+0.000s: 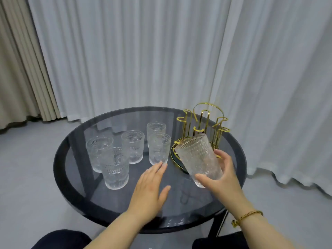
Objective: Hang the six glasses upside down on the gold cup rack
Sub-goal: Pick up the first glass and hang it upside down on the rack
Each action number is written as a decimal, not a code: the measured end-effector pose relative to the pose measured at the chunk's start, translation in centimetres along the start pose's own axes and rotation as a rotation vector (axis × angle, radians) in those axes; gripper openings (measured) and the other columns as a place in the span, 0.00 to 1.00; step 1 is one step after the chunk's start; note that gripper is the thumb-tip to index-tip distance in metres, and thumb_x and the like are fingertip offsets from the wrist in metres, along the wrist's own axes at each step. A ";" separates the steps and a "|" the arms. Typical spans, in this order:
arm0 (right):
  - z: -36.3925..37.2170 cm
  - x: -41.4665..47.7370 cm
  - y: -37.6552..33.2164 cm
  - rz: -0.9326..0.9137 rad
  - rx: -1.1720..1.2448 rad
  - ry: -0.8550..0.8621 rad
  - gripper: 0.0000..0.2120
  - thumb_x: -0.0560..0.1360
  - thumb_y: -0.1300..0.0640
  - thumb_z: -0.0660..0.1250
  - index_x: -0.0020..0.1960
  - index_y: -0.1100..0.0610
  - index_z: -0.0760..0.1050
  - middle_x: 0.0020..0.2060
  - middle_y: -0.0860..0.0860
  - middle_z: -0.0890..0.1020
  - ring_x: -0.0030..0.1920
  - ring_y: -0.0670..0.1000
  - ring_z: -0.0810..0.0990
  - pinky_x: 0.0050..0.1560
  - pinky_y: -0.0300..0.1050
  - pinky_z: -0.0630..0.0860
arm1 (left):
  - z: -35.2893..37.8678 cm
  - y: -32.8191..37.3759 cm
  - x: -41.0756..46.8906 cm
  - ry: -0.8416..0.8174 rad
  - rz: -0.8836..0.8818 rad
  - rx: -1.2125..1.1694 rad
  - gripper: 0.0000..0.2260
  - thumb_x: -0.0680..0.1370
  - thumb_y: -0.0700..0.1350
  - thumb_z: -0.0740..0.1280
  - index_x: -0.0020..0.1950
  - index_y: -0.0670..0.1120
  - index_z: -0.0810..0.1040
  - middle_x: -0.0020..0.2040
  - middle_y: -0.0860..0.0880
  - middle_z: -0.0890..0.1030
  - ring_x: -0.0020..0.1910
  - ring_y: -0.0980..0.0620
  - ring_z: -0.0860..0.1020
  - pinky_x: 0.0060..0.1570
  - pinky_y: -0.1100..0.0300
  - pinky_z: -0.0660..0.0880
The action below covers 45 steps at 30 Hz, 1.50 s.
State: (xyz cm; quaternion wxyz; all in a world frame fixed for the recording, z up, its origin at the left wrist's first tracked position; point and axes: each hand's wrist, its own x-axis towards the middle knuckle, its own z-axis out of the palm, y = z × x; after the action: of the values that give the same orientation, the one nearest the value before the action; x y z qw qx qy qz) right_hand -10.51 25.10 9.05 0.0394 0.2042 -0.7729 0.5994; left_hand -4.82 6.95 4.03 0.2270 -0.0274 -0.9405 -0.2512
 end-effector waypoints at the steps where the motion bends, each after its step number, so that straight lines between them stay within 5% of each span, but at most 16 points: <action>1: -1.4 0.0 -0.4 -0.006 -0.012 0.024 0.31 0.58 0.55 0.76 0.52 0.39 0.61 0.48 0.38 0.70 0.46 0.35 0.73 0.35 0.23 0.71 | 0.1 0.5 1.2 0.019 0.017 -0.027 0.25 0.77 0.47 0.60 0.71 0.50 0.53 0.74 0.51 0.57 0.73 0.53 0.56 0.71 0.62 0.48; 7: -9.5 2.6 -2.6 -0.009 0.010 0.139 0.24 0.56 0.55 0.76 0.43 0.41 0.67 0.47 0.45 0.75 0.45 0.44 0.77 0.31 0.30 0.74 | -0.6 3.8 10.1 0.071 0.148 0.004 0.24 0.78 0.44 0.59 0.72 0.48 0.54 0.74 0.48 0.58 0.73 0.51 0.56 0.71 0.57 0.50; 13: -14.4 7.8 -3.5 0.014 -0.036 0.258 0.19 0.63 0.58 0.73 0.48 0.48 0.67 0.47 0.51 0.77 0.42 0.46 0.76 0.36 0.38 0.70 | 0.6 4.7 14.6 -0.122 0.187 0.130 0.25 0.78 0.50 0.57 0.72 0.49 0.51 0.75 0.50 0.55 0.73 0.53 0.53 0.72 0.56 0.48; 17: -15.3 11.6 -4.4 0.022 -0.170 0.299 0.26 0.62 0.54 0.74 0.53 0.51 0.64 0.54 0.55 0.73 0.50 0.55 0.75 0.43 0.44 0.71 | 1.0 4.6 15.2 -0.061 0.178 0.071 0.18 0.78 0.49 0.57 0.67 0.47 0.65 0.73 0.49 0.64 0.71 0.53 0.60 0.71 0.57 0.53; 21: -14.9 15.7 -5.8 -0.043 -0.309 0.307 0.30 0.62 0.53 0.74 0.60 0.53 0.65 0.53 0.50 0.71 0.52 0.52 0.72 0.51 0.45 0.69 | 0.4 4.6 16.0 0.009 0.236 0.120 0.12 0.78 0.47 0.58 0.53 0.44 0.79 0.62 0.46 0.78 0.63 0.50 0.73 0.66 0.54 0.64; 25: -13.8 19.6 -6.1 -0.085 -0.433 0.229 0.34 0.64 0.56 0.74 0.65 0.54 0.63 0.59 0.52 0.70 0.57 0.48 0.68 0.52 0.36 0.64 | -0.9 4.3 16.4 0.081 0.410 0.244 0.13 0.74 0.47 0.61 0.38 0.44 0.83 0.42 0.48 0.86 0.46 0.50 0.83 0.47 0.51 0.79; 27: -12.9 21.2 -5.8 -0.073 -0.439 0.168 0.35 0.64 0.55 0.74 0.66 0.55 0.62 0.64 0.54 0.69 0.58 0.48 0.67 0.53 0.36 0.65 | -1.3 3.7 16.3 0.078 0.419 0.259 0.17 0.74 0.49 0.56 0.38 0.46 0.83 0.41 0.50 0.86 0.44 0.52 0.83 0.43 0.51 0.80; 34: -9.0 25.1 -5.0 -0.053 -0.596 -0.067 0.38 0.63 0.52 0.74 0.67 0.57 0.59 0.66 0.57 0.67 0.63 0.55 0.68 0.54 0.42 0.65 | 0.3 2.5 14.6 0.096 0.364 0.134 0.22 0.79 0.52 0.47 0.56 0.44 0.77 0.53 0.47 0.83 0.49 0.52 0.82 0.47 0.51 0.79; 39: -7.1 26.2 -4.0 -0.046 -0.721 -0.192 0.37 0.63 0.53 0.74 0.66 0.58 0.59 0.66 0.57 0.68 0.65 0.56 0.67 0.61 0.48 0.68 | 0.7 2.4 14.9 0.117 0.344 0.118 0.17 0.72 0.50 0.57 0.54 0.47 0.78 0.52 0.49 0.84 0.49 0.52 0.82 0.48 0.50 0.78; 45: -5.4 26.4 -2.3 -0.005 -0.782 -0.331 0.35 0.64 0.55 0.73 0.67 0.58 0.60 0.66 0.57 0.68 0.66 0.58 0.66 0.62 0.51 0.68 | 0.7 1.8 14.9 0.113 0.355 0.071 0.20 0.78 0.56 0.51 0.55 0.48 0.78 0.54 0.50 0.83 0.51 0.53 0.81 0.53 0.57 0.75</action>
State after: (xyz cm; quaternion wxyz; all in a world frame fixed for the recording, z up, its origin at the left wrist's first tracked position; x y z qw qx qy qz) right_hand -34.78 22.63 20.72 -0.0093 0.2694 -0.9375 0.2201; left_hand -18.15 7.96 10.85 0.3211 -0.1709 -0.9149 -0.1750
